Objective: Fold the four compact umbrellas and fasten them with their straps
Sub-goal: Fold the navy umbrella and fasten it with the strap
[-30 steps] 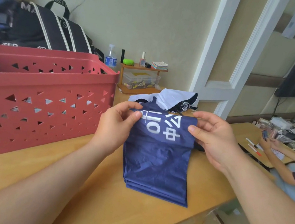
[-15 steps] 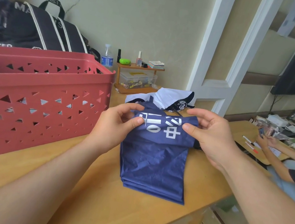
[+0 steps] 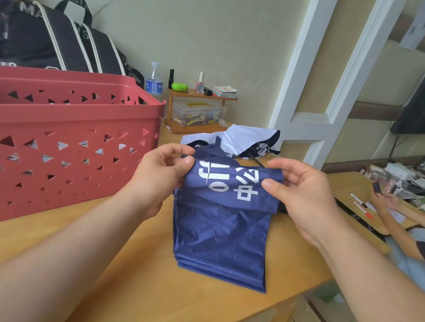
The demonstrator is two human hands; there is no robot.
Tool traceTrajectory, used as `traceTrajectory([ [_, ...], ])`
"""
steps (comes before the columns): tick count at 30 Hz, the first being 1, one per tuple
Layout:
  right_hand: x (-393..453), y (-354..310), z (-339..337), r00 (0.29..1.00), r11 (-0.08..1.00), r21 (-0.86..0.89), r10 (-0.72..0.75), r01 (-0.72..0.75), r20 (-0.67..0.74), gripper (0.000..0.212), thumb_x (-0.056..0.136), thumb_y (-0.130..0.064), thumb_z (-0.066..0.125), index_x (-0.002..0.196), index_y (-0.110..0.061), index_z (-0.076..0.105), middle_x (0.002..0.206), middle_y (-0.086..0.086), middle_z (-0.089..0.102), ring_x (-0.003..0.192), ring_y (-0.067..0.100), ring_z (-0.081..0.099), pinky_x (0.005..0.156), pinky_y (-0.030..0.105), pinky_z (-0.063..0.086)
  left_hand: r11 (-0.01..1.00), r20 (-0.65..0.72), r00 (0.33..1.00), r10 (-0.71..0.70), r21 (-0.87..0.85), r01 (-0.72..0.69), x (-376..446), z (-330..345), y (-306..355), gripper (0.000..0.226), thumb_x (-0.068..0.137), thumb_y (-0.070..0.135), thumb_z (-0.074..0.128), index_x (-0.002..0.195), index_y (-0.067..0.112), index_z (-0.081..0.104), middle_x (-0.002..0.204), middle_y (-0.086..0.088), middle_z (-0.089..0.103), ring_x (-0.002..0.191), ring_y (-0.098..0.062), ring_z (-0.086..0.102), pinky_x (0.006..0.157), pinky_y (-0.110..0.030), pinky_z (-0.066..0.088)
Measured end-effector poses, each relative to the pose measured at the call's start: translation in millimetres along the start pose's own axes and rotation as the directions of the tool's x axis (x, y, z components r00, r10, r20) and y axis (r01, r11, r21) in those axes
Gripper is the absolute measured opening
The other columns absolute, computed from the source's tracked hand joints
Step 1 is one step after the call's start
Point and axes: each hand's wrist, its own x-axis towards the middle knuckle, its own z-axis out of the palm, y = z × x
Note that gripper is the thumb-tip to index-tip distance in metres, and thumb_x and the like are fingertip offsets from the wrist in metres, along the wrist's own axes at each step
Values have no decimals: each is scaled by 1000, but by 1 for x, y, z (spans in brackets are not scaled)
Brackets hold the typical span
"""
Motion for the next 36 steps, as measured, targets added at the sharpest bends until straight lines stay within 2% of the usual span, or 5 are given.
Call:
traceTrajectory([
  [10,0,0,-1,1000,999,-40,-15,14,-27,42,84,10,78,113,-20,72,103,1,79,96,15,75,79,28,61,983,81,986,147,100,-155,-8,-2,10,27,97,13,72,120,27,70,103,5,79,88,-6,72,74,-19,55],
  [18,-1,-4,-9,980,792,-602,-184,100,-80,33,85,-14,83,110,-35,75,89,-15,69,84,-6,61,79,11,46,818,116,953,280,491,-300,1,-13,0,38,86,17,85,110,44,75,92,8,75,86,-13,69,91,-42,60],
  [30,-5,2,-10,911,827,-468,-400,311,-102,28,97,-12,69,88,-39,68,100,-19,68,96,1,63,85,24,50,815,176,939,297,466,-345,-4,-18,5,11,91,37,79,98,43,72,108,17,70,94,-22,66,91,-43,56],
  [33,-7,4,-10,941,886,-378,-325,269,-92,24,98,-16,69,91,-39,71,98,-21,73,96,7,69,90,36,56,737,298,914,275,546,-399,-5,-20,-1,78,72,39,95,135,47,50,131,23,61,120,1,58,99,-21,44],
  [36,-7,6,-8,952,899,-355,-299,258,-68,22,98,-16,70,94,-38,74,100,-20,75,100,9,70,94,43,57,595,274,924,268,707,-382,-3,-16,-23,108,64,33,99,148,47,33,123,21,54,129,-11,43,105,-31,37],
])
